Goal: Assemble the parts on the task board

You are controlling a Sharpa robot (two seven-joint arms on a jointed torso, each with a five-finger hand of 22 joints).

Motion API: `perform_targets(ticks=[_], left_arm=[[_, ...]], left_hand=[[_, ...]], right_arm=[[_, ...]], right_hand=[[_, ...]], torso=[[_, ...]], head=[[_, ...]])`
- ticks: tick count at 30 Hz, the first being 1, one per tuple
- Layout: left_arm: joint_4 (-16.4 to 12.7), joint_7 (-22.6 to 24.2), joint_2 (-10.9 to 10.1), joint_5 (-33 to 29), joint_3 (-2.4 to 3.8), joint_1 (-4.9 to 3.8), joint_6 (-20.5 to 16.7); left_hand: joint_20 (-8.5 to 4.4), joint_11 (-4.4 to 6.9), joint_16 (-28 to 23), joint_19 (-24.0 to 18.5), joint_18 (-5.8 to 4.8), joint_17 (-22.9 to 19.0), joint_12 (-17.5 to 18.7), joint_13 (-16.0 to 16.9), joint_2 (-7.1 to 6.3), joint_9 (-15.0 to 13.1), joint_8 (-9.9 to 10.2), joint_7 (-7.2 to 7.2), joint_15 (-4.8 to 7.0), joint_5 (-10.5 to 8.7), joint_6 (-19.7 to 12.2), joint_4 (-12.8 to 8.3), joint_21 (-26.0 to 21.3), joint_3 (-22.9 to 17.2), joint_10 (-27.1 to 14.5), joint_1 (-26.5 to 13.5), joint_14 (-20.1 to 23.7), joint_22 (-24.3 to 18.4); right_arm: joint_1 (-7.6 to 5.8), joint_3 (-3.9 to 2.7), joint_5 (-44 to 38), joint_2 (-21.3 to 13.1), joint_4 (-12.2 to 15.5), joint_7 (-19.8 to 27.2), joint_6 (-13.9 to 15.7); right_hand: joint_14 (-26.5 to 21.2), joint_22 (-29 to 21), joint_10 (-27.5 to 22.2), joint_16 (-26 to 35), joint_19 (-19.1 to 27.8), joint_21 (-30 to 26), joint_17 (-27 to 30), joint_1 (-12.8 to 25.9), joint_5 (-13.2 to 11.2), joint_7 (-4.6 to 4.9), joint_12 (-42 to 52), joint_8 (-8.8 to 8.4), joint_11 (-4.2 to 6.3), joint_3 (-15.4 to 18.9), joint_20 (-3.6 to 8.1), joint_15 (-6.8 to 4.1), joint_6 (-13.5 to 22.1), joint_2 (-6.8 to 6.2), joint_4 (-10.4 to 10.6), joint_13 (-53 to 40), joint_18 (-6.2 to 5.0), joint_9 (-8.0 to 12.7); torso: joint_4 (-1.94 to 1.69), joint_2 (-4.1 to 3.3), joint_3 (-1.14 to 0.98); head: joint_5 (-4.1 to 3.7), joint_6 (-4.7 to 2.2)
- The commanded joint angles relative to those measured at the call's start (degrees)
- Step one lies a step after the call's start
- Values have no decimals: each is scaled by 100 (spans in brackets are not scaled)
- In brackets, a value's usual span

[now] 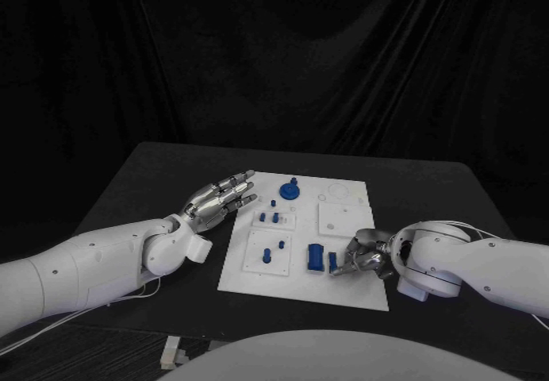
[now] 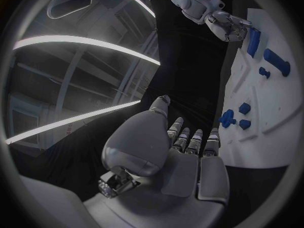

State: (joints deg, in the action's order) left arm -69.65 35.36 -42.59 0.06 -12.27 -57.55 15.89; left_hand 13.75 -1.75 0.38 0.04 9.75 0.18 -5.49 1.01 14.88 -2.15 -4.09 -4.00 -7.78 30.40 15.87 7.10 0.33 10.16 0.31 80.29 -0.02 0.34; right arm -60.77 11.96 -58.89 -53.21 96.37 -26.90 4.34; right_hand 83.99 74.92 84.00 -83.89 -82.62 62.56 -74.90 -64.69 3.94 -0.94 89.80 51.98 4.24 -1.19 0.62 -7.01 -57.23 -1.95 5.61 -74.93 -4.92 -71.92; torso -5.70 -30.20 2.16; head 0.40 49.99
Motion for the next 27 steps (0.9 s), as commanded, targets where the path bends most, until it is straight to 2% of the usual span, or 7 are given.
perform_targets(ticks=[1, 6, 13, 21, 27], left_arm=[[-15, 72, 10, -6, 6, 9, 69], [-14, 69, 13, -6, 6, 10, 71], [-8, 67, 23, -6, 6, 15, 80], [-5, 65, 23, -6, 6, 28, 83], [-4, 63, 24, -6, 6, 38, 85]], left_hand=[[34, -44, 0, 11, 19, -5, 21, -6, 29, -6, -37, -22, -48, 25, -2, 2, -19, -28, -7, -1, -5, 0], [34, -44, 0, 11, 19, -5, 21, -6, 29, -6, -37, -22, -48, 25, -2, 2, -19, -28, -7, -1, -5, 0], [35, -47, 1, 10, 19, -5, 19, -6, 30, -6, -39, -24, -50, 29, 3, -9, -19, -37, -8, -1, -5, -1], [35, -48, -1, 10, 19, -6, 19, -6, 34, -5, -38, -25, -50, 31, -1, -12, -19, -42, -8, 0, -5, -2], [33, -51, 0, 10, 18, -5, 20, -6, 51, -5, -39, -27, -51, 38, -3, -21, -19, -60, -8, 5, -5, -2]], right_arm=[[19, -1, -93, 15, -25, -137, -27], [24, -1, -94, 37, -61, -164, 29], [31, -1, -94, 70, -125, -228, 25], [48, -1, -74, 120, -229, -288, -50], [55, -1, -6, 148, -283, -291, -132]], right_hand=[[403, 806, 600, -8, 2, 14, -428, -20, -23, -1, 20, 66, 44, 22, 36, -59, -65, 16, 16, -1507, -40, -31], [405, 806, 600, -14, 1, 15, -436, -38, -40, -15, 20, 201, 57, 8, 43, -68, -169, 88, 31, -1507, -41, -123], [406, 808, 600, -17, -2, 22, -440, -37, -95, -30, 20, 355, 69, 21, 51, -78, -305, 120, 45, -1507, -40, -214], [407, 809, 600, -21, -2, 28, -447, -60, -115, -50, 20, 441, 87, 76, 66, -93, -380, 66, 30, -1507, -39, -276], [412, 809, 600, -42, 6, 28, -481, -259, -114, -74, 20, 492, 110, 127, 89, -114, -418, -42, -64, -1507, -37, -339]], torso=[[-2, 3, 3], [1, 0, 4], [-5, 0, 0], [-5, -1, 0], [-2, 2, -1]], head=[[10, 1], [15, 1], [9, 1], [9, 1], [20, 1]])
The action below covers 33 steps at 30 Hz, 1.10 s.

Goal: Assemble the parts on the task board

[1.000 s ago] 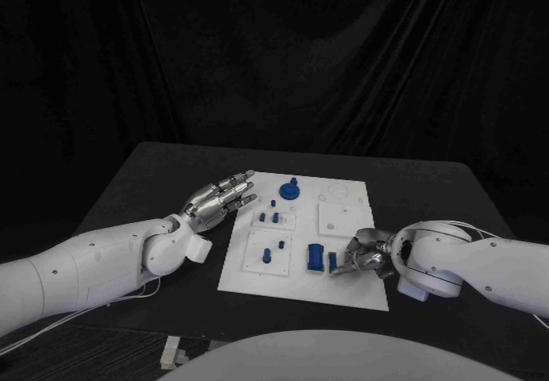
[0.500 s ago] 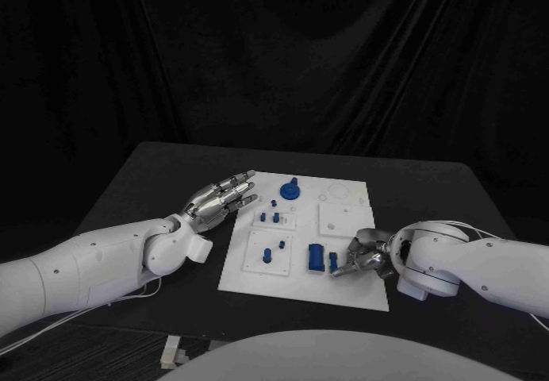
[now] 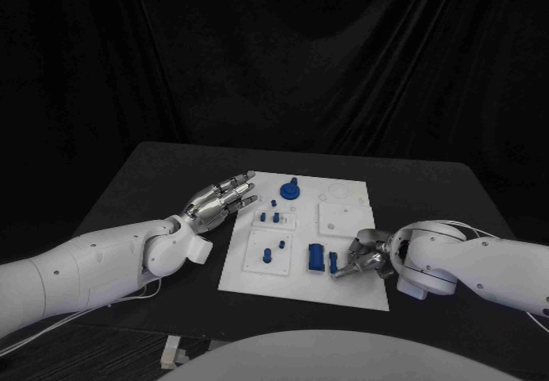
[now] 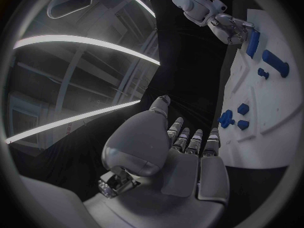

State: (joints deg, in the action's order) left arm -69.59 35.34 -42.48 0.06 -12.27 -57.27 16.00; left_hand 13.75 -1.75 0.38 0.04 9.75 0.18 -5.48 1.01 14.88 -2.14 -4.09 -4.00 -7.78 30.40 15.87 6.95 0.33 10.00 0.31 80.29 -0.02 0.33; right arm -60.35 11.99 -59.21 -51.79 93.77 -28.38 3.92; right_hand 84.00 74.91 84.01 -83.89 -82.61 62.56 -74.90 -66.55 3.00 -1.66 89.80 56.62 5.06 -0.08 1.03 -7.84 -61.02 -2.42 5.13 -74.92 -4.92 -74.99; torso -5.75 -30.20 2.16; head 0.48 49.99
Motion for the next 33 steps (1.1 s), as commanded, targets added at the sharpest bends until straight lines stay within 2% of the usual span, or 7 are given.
perform_targets(ticks=[1, 23, 25, 28, 30, 31, 33], left_arm=[[-11, 65, 13, -6, 6, 13, 73], [-58, 205, -55, -6, 6, 45, 14], [-82, 268, -73, -6, 6, 47, -19], [-123, 401, -107, -6, 7, 48, -82], [-147, 509, -123, -6, 7, 48, -125], [-165, 590, -128, -6, 7, 48, -153], [-186, 672, -133, -2, 7, 48, -184]], left_hand=[[33, -50, 0, 10, 18, -6, 20, -7, 51, -6, -39, -27, -51, 38, -3, -6, -19, -44, -8, 5, -5, -1], [28, -56, -8, 13, 18, -8, 15, -7, 71, -7, -45, -32, -46, 40, 7, -77, -16, -115, -9, 43, -3, 5], [24, -58, -8, 13, 18, -8, 1, -4, 60, -10, -53, -35, -41, 40, 27, -89, -16, -119, -8, 45, -3, 5], [3, -67, -5, 14, 18, -7, -17, -2, 37, -12, -65, -42, -23, 19, 52, -58, -16, -97, -2, -10, -3, 6], [-30, -89, -3, 14, 11, -7, -53, 2, 31, -14, -87, -57, 4, -45, 94, 190, -16, 32, 8, -197, -3, 4], [-40, -99, -2, 14, 8, -7, -66, 3, 32, -15, -95, -61, 11, -93, 113, 298, -16, 79, 11, -238, -4, 4], [-55, -114, -2, 14, 5, -7, -94, 6, 24, -16, -107, -65, 24, -190, 138, 466, -16, 143, 20, -273, -4, 3]], right_arm=[[14, -4, 32, 10, -28, -143, -104], [-40, -6, 225, -309, 167, 64, -221], [-124, -6, 392, -409, 218, 159, -418], [-316, -6, 778, -518, 243, 385, -813], [-464, -6, 1107, -579, 241, 559, -1102], [-575, -6, 1330, -620, 231, 728, -1266], [-672, -6, 1520, -655, 217, 962, -1360]], right_hand=[[411, 810, 599, -41, 6, 29, -480, -84, -19, -2, 20, 32, 29, 19, 49, -33, -43, -2, -20, -1508, -37, -37], [397, 773, 599, -15, 61, -108, -436, -529, -19, -3, 20, -93, 33, 103, 59, -37, 47, -115, -190, -1508, -59, -45], [391, 764, 599, -2, 75, -146, -415, -584, -19, 3, 20, -196, 27, 118, 57, -34, 132, -111, -210, -1508, -65, -6], [335, 674, 599, 118, 205, -492, -225, -801, -21, 42, 20, -699, -7, 141, 34, -4, 535, -30, -282, -1508, -121, 201], [235, 569, 599, 298, 377, -898, 48, -1003, -18, 90, 20, -983, -49, 123, -1, 39, 750, 98, -345, -1508, -184, 327], [174, 521, 599, 405, 462, -1085, 210, -1079, -21, 113, 20, -1315, -73, 125, -23, 64, 1016, 161, -357, -1508, -212, 476], [-23, 361, 599, 743, 722, -1660, 687, -1129, -17, 177, 20, -1508, -141, 197, -84, 132, 1138, 242, -330, -1508, -295, 598]], torso=[[5, 5, -2], [6, 4, -1], [7, 6, -1], [9, 16, -1], [19, 27, -2], [23, 31, -2], [23, 36, -3]], head=[[13, 1], [-38, 1], [-59, 1], [-79, 1], [-82, 1], [-92, 1], [-101, 1]])
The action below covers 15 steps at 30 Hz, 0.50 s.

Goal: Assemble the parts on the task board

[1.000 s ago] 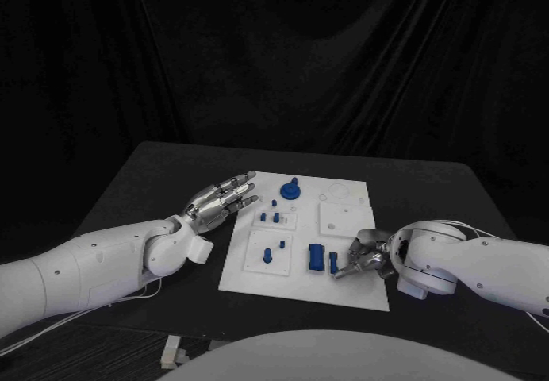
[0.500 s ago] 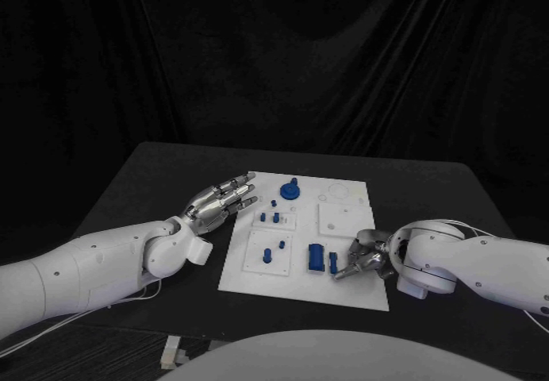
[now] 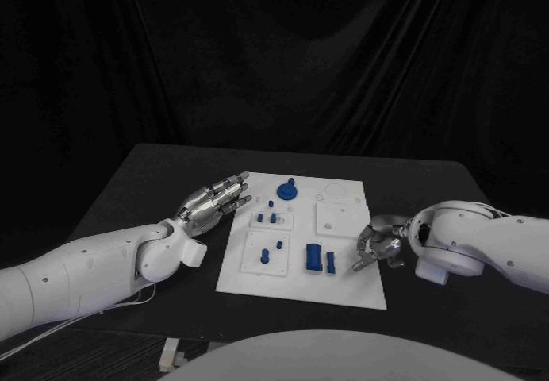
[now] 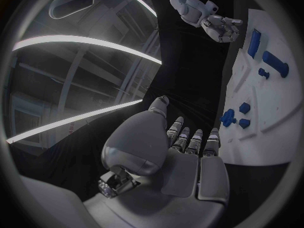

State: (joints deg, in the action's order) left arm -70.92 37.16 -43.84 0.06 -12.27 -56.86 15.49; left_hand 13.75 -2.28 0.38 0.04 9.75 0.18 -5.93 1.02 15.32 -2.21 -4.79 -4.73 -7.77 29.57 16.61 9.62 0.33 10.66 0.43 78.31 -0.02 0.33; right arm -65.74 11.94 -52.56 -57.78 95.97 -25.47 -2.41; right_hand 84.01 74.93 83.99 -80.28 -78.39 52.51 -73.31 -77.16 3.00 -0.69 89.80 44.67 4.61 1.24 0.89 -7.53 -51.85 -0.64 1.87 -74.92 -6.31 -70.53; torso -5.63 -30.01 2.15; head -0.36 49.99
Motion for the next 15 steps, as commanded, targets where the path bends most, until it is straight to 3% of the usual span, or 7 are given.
perform_targets(ticks=[1, 3, 7, 8, 9, 11, 15], left_arm=[[-68, 538, -1, 11, 7, 6, -153], [-105, 654, -22, 115, 7, 6, -221], [-150, 906, -35, 400, 8, 6, -412], [-159, 968, -33, 456, 8, 6, -464], [-168, 1015, -33, 491, 8, 6, -506], [-189, 1105, -43, 544, 7, 6, -593], [-195, 1274, -47, 604, 7, 6, -736]], left_hand=[[-81, -74, -5, 13, 9, -8, -89, 11, -34, -13, -52, -10, 61, -224, 102, 386, -17, 133, 19, -88, -3, 0], [-137, -102, -9, 11, 27, -9, -133, 16, -76, -16, -70, -33, 145, -412, 147, 680, -19, 205, 32, -61, -2, -4], [-231, -136, -31, 5, 53, -16, -199, 25, -79, -24, -97, -55, 285, -800, 226, 716, -24, 318, 58, -153, 1, -16], [-286, -134, -38, 1, 58, -18, -203, 25, -86, -23, -99, -55, 344, -883, 234, 715, -28, 343, 62, -160, 2, -23], [-320, -131, -38, -1, 58, -18, -211, 26, -92, -23, -101, -49, 375, -916, 242, 715, -30, 356, 65, -161, 2, -28], [-389, -111, -38, -4, 56, -18, -236, 29, -117, -25, -107, -32, 435, -968, 266, 713, -33, 387, 74, -160, 2, -33], [-446, -85, -38, -4, 50, -18, -323, 42, -140, -31, -126, -10, 479, -925, 326, 705, -33, 395, 104, -106, 2, -33]], right_arm=[[-179, -2, 946, -72, -12, 837, -746], [-258, -2, 1101, -95, -34, 1299, -629], [-335, -2, 1277, -89, -88, 2357, 76], [-342, -1, 1314, -80, -104, 2631, 331], [-343, -1, 1347, -70, -121, 2841, 525], [-323, -1, 1448, -38, -165, 3240, 862], [-219, 0, 1817, 22, -261, 3964, 1299]], right_hand=[[-196, 193, 601, 719, 519, -1186, 974, -109, -15, 113, 20, -376, -128, 155, -119, 151, 212, 109, 23, -1508, -240, 225], [-521, -96, 177, 1336, 880, -2055, 1741, -79, -14, 147, -320, -495, -167, 248, -182, 195, 232, 167, 119, -1082, -355, 342], [-1337, -622, -1189, 3199, 1222, -2876, 3687, 111, 94, 330, -1735, -1319, -358, 545, -366, 381, 388, 326, 621, 424, -380, 1224], [-1608, -932, -2325, 3742, 1424, -3266, 3973, 250, 91, 494, -3103, -1750, -512, 681, -504, 571, 441, 419, 961, 1754, -358, 1781], [-1695, -1190, -2753, 4093, 1555, -3564, 4194, 172, 240, 557, -3762, -1898, -579, 722, -602, 693, 333, 456, 1097, 2371, -376, 2119], [-1881, -1460, -2891, 4481, 1667, -3852, 4442, 224, 291, 637, -4170, -2035, -698, 823, -731, 787, 336, 471, 1323, 2738, -371, 2445], [-2878, -2433, -3577, 5792, 2438, -4888, 5435, 484, 810, 1019, -5680, -2335, -1196, 1191, -1224, 1358, 520, 646, 1460, 4132, -298, 3326]], torso=[[13, 28, -2], [14, 56, -6], [6, 124, -12], [12, 142, -13], [17, 150, -15], [34, 175, -21], [57, 212, -32]], head=[[-21, 1], [-33, 1], [-68, 1], [-65, 1], [-71, 1], [-65, 1], [-38, 1]])
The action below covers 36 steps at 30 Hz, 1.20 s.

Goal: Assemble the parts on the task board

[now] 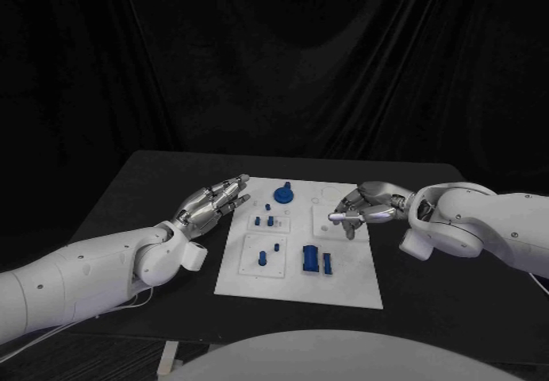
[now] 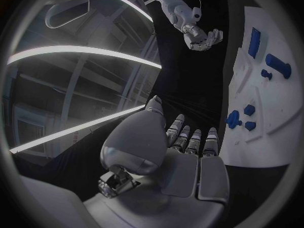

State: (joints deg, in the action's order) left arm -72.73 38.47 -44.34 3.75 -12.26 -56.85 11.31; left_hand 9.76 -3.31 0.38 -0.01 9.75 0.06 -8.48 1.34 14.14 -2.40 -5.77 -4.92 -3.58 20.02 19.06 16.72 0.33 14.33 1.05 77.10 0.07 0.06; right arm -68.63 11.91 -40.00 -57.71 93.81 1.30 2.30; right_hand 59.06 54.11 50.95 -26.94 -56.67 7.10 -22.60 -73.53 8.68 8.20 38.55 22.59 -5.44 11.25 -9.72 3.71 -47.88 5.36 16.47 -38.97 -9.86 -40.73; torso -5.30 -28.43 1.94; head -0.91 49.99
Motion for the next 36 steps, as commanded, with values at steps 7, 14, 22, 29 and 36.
perform_targets(ticks=[7, 14, 22, 29, 36], left_arm=[[11, 1330, 32, 270, 5, 6, -425], [34, 1443, 69, 283, 5, 7, -498], [60, 1491, 99, 524, 5, 10, -540], [79, 23, 108, 454, -1, 8, -491], [-22, -27, 100, 407, 68, -11, -774]], left_hand=[[-85, 40, -38, 1, 41, -6, -127, 16, -34, -15, -43, 30, 87, 148, 141, -3, -33, 22, 69, 101, -7, -6], [-117, 73, -38, 1, 39, -6, -114, 12, -45, -10, -30, 62, 119, 185, 119, -1, -33, 25, 60, 140, -7, -6], [-156, 120, -38, 1, 38, -6, -76, 6, -56, 0, 6, 108, 159, 176, 48, 3, -33, 41, 37, 155, -7, -6], [-388, 331, -38, 1, -292, -6, 197, -134, -456, 240, 170, 492, 358, -496, -551, -498, -33, -421, -105, -2248, -7, -6], [-502, 331, -38, 1, -365, -6, 342, -134, -651, 240, 577, 492, 358, -790, -827, -721, -33, -622, -105, -3315, -7, -6]], right_arm=[[393, 3, 1380, 131, -219, 2417, 1128], [709, 3, 1717, 297, -462, 3324, 1096], [926, 4, 1774, 422, -613, 3759, 1140], [1028, 6, 1681, 474, -670, 3556, 1046], [1012, -102, 1891, 549, -645, 3492, 1330]], right_hand=[[-1993, -1675, -1529, 1354, 1850, -361, 1348, 742, 9, 57, -1817, -848, -940, 783, -633, 940, 913, 366, 15, 2129, 283, 1631], [-4312, -4555, -2835, 1919, 5227, -587, 1963, 1033, -308, -503, -2076, -1240, -549, 822, -545, 638, 1571, 297, 23, 2934, 131, 2608], [-5721, -5231, -4539, 2299, 5627, -675, 2147, 1233, -342, -1146, -2465, -1782, 213, 270, -145, 33, 2632, -74, 29, 3643, -45, 3629], [-5906, -5411, -5095, 2694, 5667, -710, 2260, 3084, -868, -820, -2869, -2259, 544, -230, 248, -371, 3412, -536, -474, 3897, 295, 4073], [-5906, -5411, -5095, 2694, 5667, -710, 2260, 6079, -868, -820, -3855, -2259, 544, -1125, 972, -371, 4788, -536, -1647, 3897, 986, 4073]], torso=[[71, 133, -24], [115, 157, -12], [116, 179, -9], [117, 175, -12], [154, 134, -28]], head=[[101, 1], [185, 1], [171, 1], [174, -1], [166, -143]])
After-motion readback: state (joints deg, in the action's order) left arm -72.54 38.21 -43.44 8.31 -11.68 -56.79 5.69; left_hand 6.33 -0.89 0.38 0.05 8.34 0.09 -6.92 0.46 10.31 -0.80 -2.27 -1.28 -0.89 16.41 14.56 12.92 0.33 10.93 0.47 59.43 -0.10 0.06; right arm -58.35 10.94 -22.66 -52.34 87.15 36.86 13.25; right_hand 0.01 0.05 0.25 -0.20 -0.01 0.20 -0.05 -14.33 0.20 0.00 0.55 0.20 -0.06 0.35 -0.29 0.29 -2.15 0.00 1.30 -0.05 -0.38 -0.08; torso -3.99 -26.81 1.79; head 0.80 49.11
